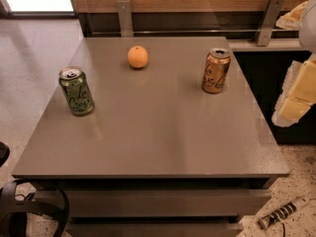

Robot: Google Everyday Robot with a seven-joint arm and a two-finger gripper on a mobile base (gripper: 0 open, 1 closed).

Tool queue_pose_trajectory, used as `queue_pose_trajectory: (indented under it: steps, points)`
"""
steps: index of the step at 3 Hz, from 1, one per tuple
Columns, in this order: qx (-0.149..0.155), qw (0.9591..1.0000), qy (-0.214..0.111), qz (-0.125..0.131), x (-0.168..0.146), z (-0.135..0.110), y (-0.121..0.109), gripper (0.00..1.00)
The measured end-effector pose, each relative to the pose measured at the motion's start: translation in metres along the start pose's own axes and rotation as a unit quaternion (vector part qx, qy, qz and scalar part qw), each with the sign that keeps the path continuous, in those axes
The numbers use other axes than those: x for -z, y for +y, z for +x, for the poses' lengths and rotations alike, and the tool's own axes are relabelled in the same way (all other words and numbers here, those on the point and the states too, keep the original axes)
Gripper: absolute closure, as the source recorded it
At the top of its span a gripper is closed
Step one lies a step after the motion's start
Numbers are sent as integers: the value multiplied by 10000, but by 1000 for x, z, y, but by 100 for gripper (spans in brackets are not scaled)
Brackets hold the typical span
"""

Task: Pick orange

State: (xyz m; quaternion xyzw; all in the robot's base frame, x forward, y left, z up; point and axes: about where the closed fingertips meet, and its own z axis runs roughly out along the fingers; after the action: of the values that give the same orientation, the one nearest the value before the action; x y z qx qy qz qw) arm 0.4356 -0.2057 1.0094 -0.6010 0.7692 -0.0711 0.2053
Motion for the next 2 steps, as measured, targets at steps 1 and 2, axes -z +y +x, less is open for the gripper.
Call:
queue_pose_trajectory:
  steps: [1,2]
  points:
    - [0,10000,0,1,0,0,0,0]
    - [-22,10000,-31,22,-1,-4,-2,0]
